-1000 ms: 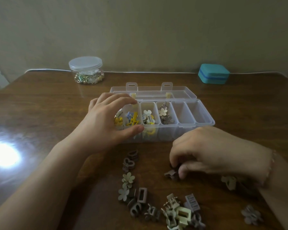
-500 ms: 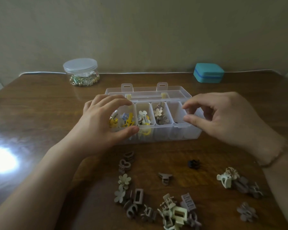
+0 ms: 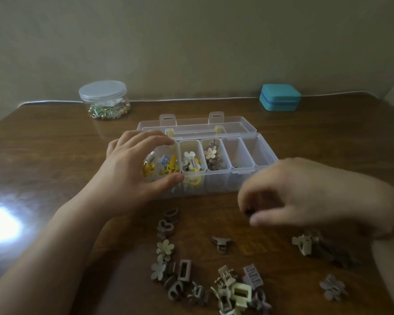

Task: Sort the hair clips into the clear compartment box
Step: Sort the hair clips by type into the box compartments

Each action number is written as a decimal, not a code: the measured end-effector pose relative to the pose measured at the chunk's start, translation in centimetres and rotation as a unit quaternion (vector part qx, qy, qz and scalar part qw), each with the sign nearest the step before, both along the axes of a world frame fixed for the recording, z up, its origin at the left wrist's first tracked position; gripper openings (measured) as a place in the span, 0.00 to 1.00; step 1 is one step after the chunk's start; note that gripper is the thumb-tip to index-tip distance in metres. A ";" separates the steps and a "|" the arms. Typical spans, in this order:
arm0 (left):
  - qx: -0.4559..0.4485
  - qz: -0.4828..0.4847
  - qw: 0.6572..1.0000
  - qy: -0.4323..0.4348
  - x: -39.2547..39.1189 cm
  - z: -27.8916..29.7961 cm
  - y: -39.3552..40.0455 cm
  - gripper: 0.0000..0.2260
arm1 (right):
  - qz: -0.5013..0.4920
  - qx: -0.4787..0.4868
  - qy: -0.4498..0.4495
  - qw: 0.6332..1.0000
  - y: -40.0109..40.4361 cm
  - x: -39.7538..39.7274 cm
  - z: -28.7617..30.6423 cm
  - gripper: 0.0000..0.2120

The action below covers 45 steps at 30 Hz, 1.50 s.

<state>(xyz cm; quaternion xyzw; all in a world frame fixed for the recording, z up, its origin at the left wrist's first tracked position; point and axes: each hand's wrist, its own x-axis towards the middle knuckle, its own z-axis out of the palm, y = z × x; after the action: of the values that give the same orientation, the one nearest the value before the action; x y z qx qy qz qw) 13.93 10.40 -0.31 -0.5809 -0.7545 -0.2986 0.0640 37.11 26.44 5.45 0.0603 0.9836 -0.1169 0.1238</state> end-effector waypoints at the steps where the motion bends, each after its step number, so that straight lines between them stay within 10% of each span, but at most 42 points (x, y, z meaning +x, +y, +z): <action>1: 0.000 -0.001 1.000 0.001 0.0 0.0 0.0 0.29 | -0.016 -0.035 0.081 0.996 0.2 0.0 0.2 0.08; 5: -0.002 -0.004 1.000 0.002 0.0 0.1 0.0 0.30 | -0.107 -0.068 0.358 0.925 1.0 -0.6 -0.2 0.11; 11: 0.000 -0.003 1.000 0.006 0.0 0.0 0.0 0.30 | -0.132 -0.063 0.366 0.919 2.2 0.5 0.5 0.08; 17: 0.003 -0.005 1.000 0.007 -0.2 -0.2 0.1 0.29 | -0.102 -0.071 -0.171 0.977 2.1 2.6 1.7 0.17; 24: 0.004 -0.006 1.000 0.007 -0.2 -0.2 0.1 0.28 | -0.095 -0.007 -0.231 0.968 0.8 1.3 0.5 0.14; 28: 0.004 -0.006 1.000 0.010 -0.1 -0.3 0.2 0.29 | -0.078 -0.071 -0.141 0.984 1.3 1.4 0.8 0.10; 31: 0.006 -0.009 1.000 0.009 -0.1 -0.2 0.2 0.29 | -0.052 -0.143 0.123 0.981 1.3 1.0 1.0 0.07; 35: 0.010 -0.014 1.000 0.007 -0.1 -0.2 0.1 0.28 | -0.172 -0.168 0.519 0.821 0.9 -1.1 -1.3 0.07; 39: 0.013 -0.015 1.000 0.002 0.0 -0.2 0.2 0.28 | -0.231 -0.088 0.480 0.842 1.8 -1.9 -3.2 0.05; 45: 0.006 -0.012 1.000 -0.002 -0.1 -0.2 0.1 0.29 | -0.217 -0.126 0.576 0.778 2.3 0.4 0.5 0.03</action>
<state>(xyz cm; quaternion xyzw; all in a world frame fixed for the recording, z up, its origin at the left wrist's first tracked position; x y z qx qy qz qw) 13.88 10.51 -0.48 -0.5887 -0.7460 -0.3049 0.0626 37.51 28.73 5.94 0.1778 0.8083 -0.2763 -0.4886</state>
